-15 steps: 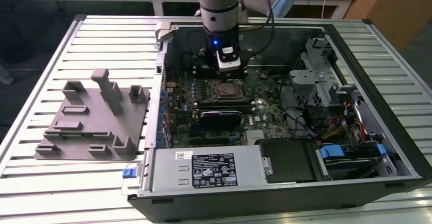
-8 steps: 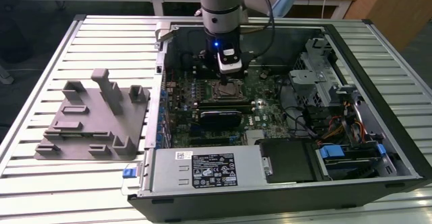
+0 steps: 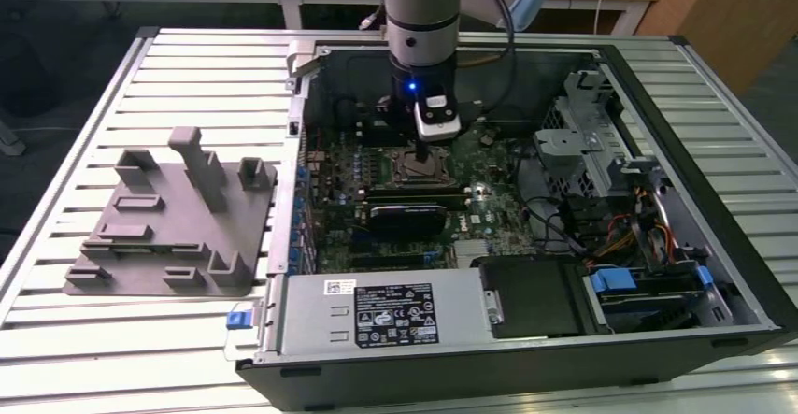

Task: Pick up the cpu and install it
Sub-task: 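Install the first cpu locking lever, then install the second cpu locking lever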

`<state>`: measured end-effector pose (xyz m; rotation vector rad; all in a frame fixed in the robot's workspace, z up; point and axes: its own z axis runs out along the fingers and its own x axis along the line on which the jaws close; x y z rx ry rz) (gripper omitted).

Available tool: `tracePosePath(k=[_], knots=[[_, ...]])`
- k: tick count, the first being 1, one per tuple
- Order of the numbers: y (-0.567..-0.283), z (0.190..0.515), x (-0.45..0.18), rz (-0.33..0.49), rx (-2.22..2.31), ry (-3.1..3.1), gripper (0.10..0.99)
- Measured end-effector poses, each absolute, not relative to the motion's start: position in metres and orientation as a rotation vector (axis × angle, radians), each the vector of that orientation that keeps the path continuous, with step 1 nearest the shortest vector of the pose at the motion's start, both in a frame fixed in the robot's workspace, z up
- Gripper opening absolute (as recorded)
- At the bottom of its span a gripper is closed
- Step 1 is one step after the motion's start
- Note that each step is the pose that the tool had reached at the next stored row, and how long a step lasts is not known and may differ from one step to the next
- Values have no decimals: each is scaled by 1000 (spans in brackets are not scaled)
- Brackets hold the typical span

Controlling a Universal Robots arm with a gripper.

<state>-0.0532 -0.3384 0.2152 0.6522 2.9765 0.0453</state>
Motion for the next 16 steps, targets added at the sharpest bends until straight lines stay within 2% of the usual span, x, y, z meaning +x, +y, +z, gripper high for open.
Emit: tracePosePath(k=[16], knots=[[-338,226,-52,45,622,2987,106]])
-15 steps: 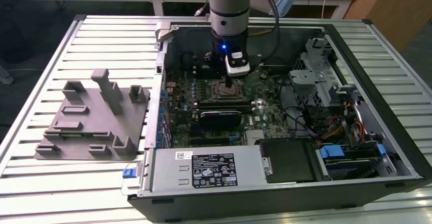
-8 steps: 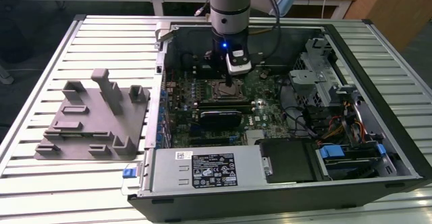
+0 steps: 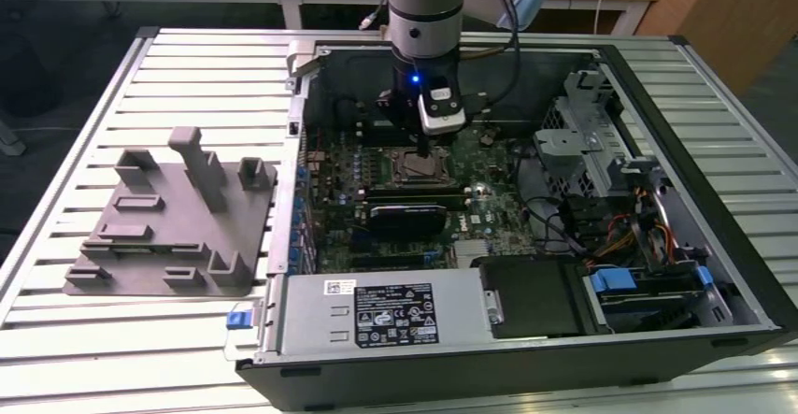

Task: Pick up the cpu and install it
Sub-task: 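Install the second cpu locking lever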

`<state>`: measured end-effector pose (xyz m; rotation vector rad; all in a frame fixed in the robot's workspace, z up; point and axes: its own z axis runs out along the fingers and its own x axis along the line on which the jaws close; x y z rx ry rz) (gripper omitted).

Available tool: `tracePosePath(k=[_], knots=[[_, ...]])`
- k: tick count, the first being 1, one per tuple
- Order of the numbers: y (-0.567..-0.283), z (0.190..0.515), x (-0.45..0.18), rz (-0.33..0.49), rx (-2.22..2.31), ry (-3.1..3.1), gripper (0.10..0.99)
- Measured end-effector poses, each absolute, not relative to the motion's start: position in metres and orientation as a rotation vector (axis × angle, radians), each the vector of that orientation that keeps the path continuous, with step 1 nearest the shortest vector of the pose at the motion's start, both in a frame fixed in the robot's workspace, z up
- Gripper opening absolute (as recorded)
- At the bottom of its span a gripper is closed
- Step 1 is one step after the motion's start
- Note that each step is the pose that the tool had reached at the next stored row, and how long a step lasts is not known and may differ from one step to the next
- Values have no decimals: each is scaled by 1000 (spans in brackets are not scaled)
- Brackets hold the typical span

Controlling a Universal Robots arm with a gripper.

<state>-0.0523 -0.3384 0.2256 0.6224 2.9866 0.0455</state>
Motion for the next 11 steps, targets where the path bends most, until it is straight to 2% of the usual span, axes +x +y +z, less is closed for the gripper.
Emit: tracePosePath(k=[11], knots=[[-339,231,-52,46,622,2987,106]])
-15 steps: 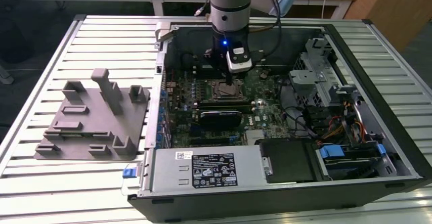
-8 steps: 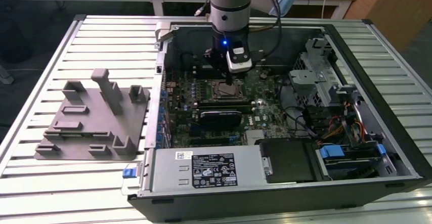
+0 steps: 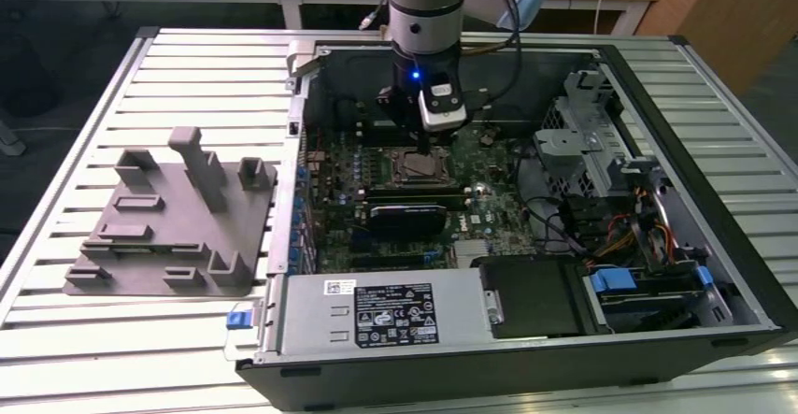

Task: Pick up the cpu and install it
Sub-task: 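Install the second cpu locking lever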

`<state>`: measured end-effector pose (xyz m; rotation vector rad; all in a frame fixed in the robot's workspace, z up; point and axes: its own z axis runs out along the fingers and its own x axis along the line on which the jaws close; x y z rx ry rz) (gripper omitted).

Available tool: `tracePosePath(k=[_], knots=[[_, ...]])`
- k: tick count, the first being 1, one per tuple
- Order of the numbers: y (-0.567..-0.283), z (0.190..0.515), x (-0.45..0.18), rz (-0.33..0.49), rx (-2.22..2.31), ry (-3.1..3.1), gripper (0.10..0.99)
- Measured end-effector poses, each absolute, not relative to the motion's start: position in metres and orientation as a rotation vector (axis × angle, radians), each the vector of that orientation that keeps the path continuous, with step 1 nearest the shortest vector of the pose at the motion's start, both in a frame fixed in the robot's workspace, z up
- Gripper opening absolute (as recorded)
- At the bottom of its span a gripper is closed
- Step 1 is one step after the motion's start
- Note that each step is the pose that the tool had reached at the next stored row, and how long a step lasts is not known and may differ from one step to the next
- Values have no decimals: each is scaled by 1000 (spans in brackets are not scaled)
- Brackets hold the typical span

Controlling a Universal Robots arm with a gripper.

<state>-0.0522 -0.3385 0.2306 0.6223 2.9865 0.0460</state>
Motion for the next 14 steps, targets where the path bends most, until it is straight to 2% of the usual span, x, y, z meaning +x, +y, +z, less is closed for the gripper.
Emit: tracePosePath(k=[14], knots=[[-354,231,-52,45,622,2987,106]])
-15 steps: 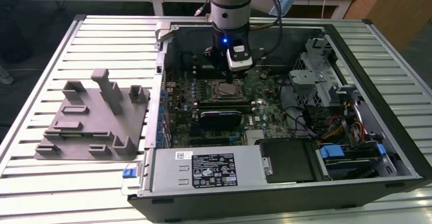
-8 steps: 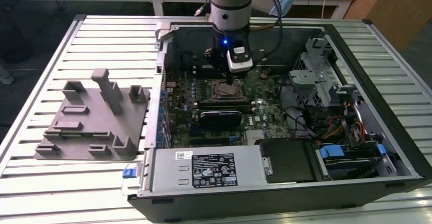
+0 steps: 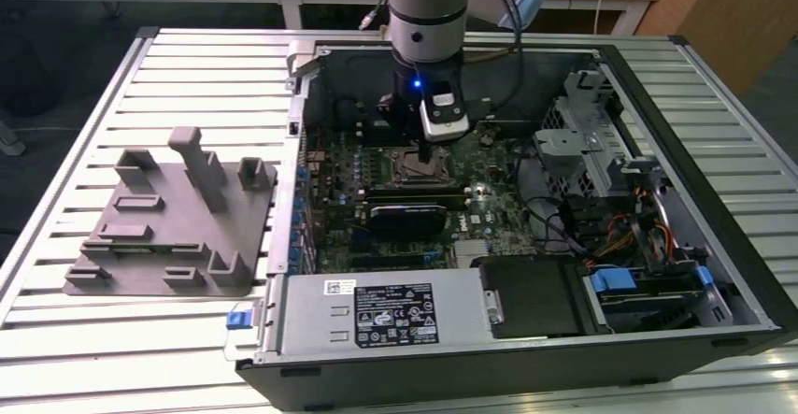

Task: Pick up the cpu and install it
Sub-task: 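Install the second cpu locking lever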

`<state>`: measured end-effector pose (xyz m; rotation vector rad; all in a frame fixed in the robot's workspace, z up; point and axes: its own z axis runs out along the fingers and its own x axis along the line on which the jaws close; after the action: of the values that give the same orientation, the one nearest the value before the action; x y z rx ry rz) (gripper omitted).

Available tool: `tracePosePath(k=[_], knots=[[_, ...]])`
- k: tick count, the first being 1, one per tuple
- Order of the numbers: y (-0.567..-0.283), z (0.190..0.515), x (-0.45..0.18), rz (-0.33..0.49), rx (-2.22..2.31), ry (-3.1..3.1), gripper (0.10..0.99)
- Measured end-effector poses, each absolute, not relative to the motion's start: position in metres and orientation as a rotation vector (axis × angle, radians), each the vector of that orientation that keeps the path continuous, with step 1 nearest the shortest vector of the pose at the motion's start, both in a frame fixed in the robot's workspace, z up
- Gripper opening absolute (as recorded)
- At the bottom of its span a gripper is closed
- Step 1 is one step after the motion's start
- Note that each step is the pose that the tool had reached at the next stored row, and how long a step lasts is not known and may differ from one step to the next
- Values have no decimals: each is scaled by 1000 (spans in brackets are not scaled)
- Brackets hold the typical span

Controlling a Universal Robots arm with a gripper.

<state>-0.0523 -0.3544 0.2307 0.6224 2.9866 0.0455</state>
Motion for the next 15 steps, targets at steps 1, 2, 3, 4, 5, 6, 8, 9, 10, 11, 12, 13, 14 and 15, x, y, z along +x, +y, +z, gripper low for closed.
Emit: tracePosePath(k=[1,2,3,4,5,6,8,9,10,11,12,13,14,15], knots=[[-356,231,-52,45,622,2987,106],[-357,231,-52,45,622,2987,106],[-359,231,-52,46,622,2987,106],[-360,231,-52,45,622,2987,106],[-362,231,-52,45,622,2987,106],[-363,231,-52,45,622,2987,106],[-366,231,-52,45,622,2987,106],[-368,231,-52,46,622,2987,106],[-369,231,-52,46,622,2987,106],[-371,231,-52,46,622,2987,106],[-372,231,-52,45,622,2987,106],[-374,231,-52,45,621,2987,106],[-375,231,-53,46,619,2987,106],[-376,231,-53,46,618,2988,106]])
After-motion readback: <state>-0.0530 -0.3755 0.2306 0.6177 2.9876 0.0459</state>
